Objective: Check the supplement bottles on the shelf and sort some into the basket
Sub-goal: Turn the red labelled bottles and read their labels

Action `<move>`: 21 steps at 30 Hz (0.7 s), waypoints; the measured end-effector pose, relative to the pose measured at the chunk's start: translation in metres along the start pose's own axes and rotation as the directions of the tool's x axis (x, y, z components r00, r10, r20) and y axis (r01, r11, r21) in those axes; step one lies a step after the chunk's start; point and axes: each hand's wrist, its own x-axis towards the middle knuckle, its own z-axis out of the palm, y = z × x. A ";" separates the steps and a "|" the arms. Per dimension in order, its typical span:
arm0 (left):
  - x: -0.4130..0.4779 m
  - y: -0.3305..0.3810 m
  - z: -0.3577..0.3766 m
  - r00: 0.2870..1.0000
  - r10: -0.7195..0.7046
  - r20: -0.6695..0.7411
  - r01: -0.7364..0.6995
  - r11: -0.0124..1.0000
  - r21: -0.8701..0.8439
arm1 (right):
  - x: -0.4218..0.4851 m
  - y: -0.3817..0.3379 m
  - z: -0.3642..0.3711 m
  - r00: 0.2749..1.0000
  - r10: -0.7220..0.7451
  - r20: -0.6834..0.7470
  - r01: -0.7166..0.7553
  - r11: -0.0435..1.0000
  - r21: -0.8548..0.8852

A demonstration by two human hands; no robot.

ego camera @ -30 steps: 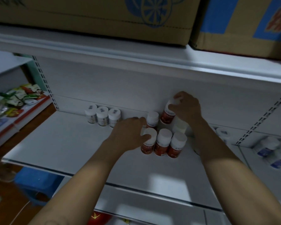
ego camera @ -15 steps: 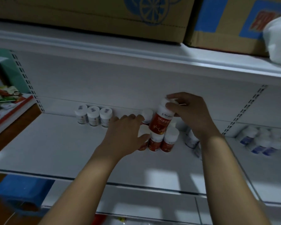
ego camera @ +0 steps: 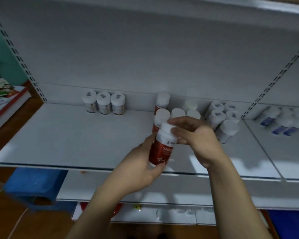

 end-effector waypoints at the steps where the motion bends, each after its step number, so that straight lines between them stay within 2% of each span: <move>1: -0.003 -0.001 0.000 1.000 0.003 -0.012 -0.003 1.000 -0.027 | -0.003 0.001 0.002 1.000 0.008 0.010 -0.008 1.000 0.007; 8: -0.026 0.013 -0.003 0.994 -0.003 -0.112 -0.037 0.936 -0.349 | -0.019 -0.009 0.002 1.000 0.025 -0.007 -0.023 0.983 0.182; 10: -0.029 0.017 0.000 0.990 0.003 -0.140 -0.059 0.917 -0.396 | -0.024 -0.013 0.000 1.000 0.017 -0.011 -0.014 0.977 0.211; 12: -0.031 0.022 0.002 0.985 0.027 -0.171 -0.088 0.929 -0.361 | -0.031 -0.018 -0.004 1.000 0.009 -0.002 -0.008 0.980 0.199; 17: -0.026 0.034 0.008 0.941 0.181 -0.285 -0.210 0.975 -0.073 | -0.044 -0.029 -0.016 0.999 -0.016 -0.039 0.023 0.985 0.173; 21: -0.025 0.037 0.010 0.916 0.238 -0.324 -0.260 0.965 -0.024 | -0.046 -0.034 -0.016 0.998 -0.044 -0.047 0.053 0.972 0.228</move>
